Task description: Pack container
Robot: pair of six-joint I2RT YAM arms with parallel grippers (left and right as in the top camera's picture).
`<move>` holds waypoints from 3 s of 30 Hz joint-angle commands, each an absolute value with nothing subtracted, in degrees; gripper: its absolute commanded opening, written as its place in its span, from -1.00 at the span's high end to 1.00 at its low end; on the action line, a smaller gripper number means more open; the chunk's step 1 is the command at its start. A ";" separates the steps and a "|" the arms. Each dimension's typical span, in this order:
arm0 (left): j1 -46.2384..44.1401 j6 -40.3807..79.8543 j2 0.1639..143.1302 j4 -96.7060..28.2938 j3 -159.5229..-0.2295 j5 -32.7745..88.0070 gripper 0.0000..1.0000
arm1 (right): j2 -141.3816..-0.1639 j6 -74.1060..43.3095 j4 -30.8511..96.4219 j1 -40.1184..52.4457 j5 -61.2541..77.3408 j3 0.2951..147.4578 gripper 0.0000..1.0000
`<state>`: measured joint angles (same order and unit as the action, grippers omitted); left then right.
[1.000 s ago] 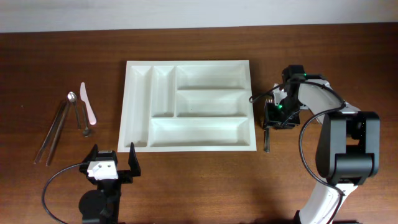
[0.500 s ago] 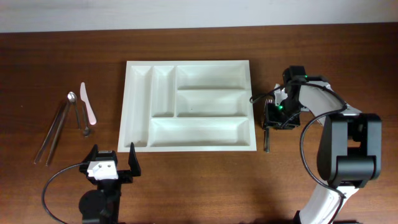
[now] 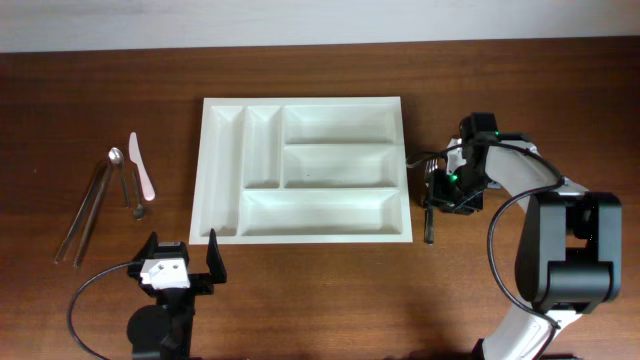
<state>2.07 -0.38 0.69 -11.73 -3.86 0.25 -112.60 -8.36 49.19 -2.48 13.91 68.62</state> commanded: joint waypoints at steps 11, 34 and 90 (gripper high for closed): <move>2.42 -0.86 0.34 -11.60 -3.51 0.69 -0.99 | -124.99 -11.49 49.01 -0.97 11.40 54.54 0.11; 2.42 -0.86 0.34 -11.60 -3.51 0.69 -0.99 | -124.99 -25.23 40.25 1.17 -6.46 54.63 0.12; 2.42 -0.86 0.34 -11.60 -3.51 0.69 -0.99 | -124.99 -28.62 41.76 12.69 2.35 54.52 0.40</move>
<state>2.07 -0.38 0.69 -11.73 -3.86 0.25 -110.43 -28.53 41.12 12.73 -2.22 65.30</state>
